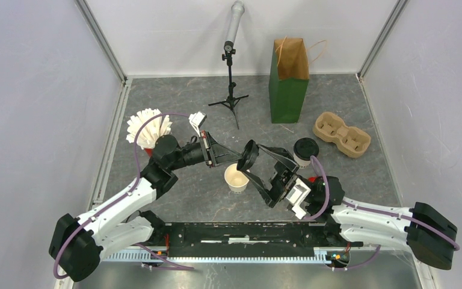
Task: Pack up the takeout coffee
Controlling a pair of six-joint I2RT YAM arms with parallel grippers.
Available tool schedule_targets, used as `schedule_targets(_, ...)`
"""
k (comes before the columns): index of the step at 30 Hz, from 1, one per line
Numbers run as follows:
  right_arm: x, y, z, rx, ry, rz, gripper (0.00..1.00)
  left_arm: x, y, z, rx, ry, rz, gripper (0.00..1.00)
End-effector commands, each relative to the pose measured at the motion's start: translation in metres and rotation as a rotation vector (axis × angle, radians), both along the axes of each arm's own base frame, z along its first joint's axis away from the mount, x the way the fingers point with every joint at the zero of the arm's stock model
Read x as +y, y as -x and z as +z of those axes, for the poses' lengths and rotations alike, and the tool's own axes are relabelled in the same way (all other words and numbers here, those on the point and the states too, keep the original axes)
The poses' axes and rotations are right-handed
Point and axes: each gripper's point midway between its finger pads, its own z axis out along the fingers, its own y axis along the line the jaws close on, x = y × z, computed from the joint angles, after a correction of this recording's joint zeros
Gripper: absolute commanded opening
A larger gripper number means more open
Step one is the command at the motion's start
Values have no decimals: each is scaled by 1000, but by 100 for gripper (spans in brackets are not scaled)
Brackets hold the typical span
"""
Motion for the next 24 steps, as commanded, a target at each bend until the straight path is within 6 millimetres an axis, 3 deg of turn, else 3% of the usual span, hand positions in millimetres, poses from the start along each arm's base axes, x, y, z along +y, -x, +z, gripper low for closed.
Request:
schedule_targets(1,-9,3,28,-26,-101,-4,86,1,2,13,5,49,7,2)
schedule_targets(4,-10,2,27,-15,-109,-4,84,2,3,14,6,54,12,4)
schedule_targets(8,-11,0,25,21,-120,1,81,4,2,13,6,55,27,17)
schedule_targets(12,-13,-4,15,107,-124,6,76,8,-4,7,-13,22,87,54)
schedule_targets(17,-11,-18,-11,331,-70,-10,72,21,-17,-15,-126,-180,185,82)
schedule_targets(18,-9,-24,-21,411,-36,-24,72,25,-21,-17,-151,-232,213,98)
schedule_targets(24,-9,-46,-69,787,200,-187,73,60,-40,-51,-205,-470,381,100)
